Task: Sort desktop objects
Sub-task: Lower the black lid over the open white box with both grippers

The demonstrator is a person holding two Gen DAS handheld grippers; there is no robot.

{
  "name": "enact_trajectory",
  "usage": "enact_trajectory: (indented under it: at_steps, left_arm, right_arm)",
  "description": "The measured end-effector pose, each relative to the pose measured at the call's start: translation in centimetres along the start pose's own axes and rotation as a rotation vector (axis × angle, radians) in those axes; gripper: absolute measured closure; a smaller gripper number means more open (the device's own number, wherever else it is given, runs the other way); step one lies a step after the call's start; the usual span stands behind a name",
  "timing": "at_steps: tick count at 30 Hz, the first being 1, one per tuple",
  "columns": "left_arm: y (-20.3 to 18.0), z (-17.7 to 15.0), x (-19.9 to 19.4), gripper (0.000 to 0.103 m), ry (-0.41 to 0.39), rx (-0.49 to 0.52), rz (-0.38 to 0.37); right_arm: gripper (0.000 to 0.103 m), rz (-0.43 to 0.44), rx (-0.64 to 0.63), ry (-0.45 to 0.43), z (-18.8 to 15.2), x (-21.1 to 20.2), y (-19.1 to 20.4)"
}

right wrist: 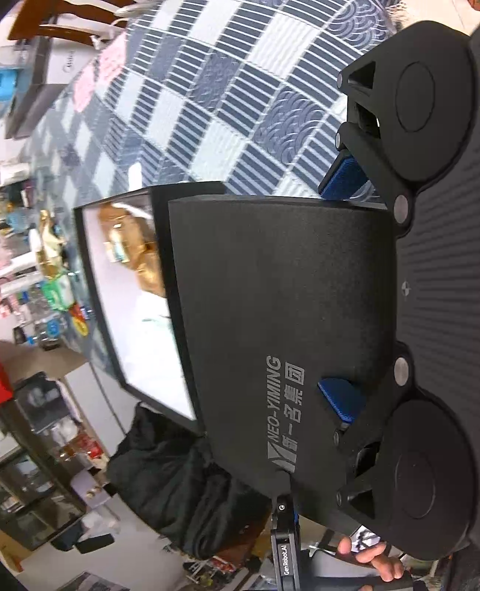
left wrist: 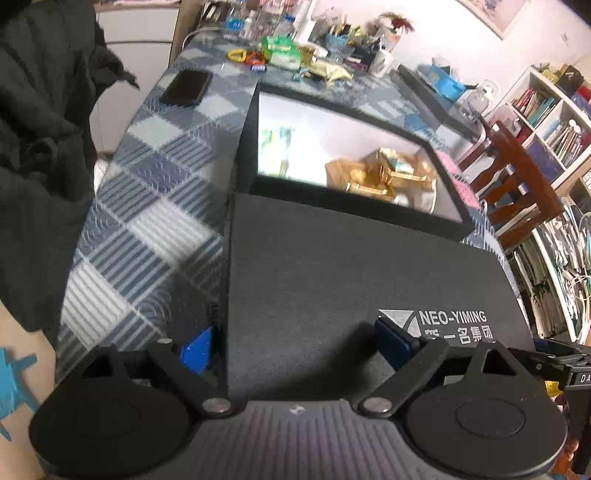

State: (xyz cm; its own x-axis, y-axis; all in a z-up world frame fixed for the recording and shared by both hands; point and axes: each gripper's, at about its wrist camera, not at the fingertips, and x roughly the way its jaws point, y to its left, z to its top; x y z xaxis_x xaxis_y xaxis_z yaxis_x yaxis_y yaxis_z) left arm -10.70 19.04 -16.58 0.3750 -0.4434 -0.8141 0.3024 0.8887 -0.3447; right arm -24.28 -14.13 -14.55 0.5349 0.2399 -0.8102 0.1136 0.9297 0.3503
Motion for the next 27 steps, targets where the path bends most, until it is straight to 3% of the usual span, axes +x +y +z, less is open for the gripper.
enact_trajectory:
  at_steps: [12, 27]
  left_arm:
    - [1.3, -3.3, 6.7, 0.000, 0.036, -0.060, 0.013]
    - [1.2, -4.0, 7.9, 0.000, 0.086, 0.018, 0.034]
  right_arm:
    - [0.000, -0.023, 0.015, 0.048, -1.4, 6.3, -3.9]
    - [0.000, -0.056, 0.020, 0.046, -2.4, 9.0, -5.7]
